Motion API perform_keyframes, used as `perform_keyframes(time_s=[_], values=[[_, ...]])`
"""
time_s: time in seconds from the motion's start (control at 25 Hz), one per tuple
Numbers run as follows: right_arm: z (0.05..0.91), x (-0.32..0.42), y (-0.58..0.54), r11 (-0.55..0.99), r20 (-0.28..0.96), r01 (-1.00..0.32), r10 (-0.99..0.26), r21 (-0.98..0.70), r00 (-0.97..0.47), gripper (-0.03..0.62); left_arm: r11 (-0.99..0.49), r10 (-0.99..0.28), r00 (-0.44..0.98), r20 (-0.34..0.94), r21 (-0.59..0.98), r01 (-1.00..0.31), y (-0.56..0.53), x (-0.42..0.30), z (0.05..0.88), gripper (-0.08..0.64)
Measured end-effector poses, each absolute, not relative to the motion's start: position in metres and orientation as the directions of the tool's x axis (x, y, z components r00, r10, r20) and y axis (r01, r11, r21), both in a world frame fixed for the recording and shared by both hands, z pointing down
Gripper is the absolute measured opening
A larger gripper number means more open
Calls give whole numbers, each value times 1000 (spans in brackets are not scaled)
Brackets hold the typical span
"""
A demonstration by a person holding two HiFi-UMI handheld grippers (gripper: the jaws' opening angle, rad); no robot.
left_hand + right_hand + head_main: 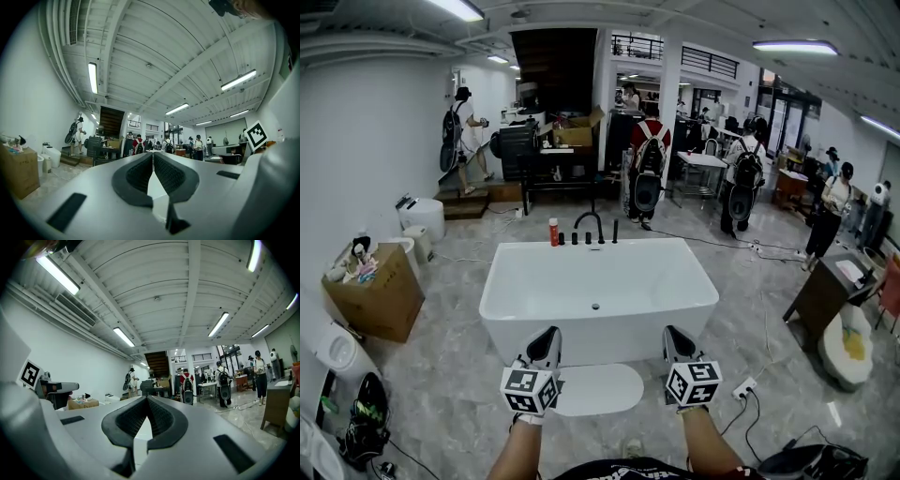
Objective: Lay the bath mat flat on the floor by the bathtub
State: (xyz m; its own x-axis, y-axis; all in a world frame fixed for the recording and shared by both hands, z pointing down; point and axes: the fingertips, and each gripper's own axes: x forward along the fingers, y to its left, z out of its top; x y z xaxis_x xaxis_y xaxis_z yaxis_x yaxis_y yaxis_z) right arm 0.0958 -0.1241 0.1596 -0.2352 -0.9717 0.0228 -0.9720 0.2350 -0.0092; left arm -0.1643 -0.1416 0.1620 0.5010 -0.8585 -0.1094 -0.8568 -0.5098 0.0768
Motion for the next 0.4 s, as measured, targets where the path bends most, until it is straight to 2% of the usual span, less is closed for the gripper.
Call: perform_keyframes(time_s=[0.4], values=[[159, 101, -124, 231, 21, -973, -973, -19, -231, 26, -514, -856, 505, -109, 79, -854, -140, -157, 161, 28]])
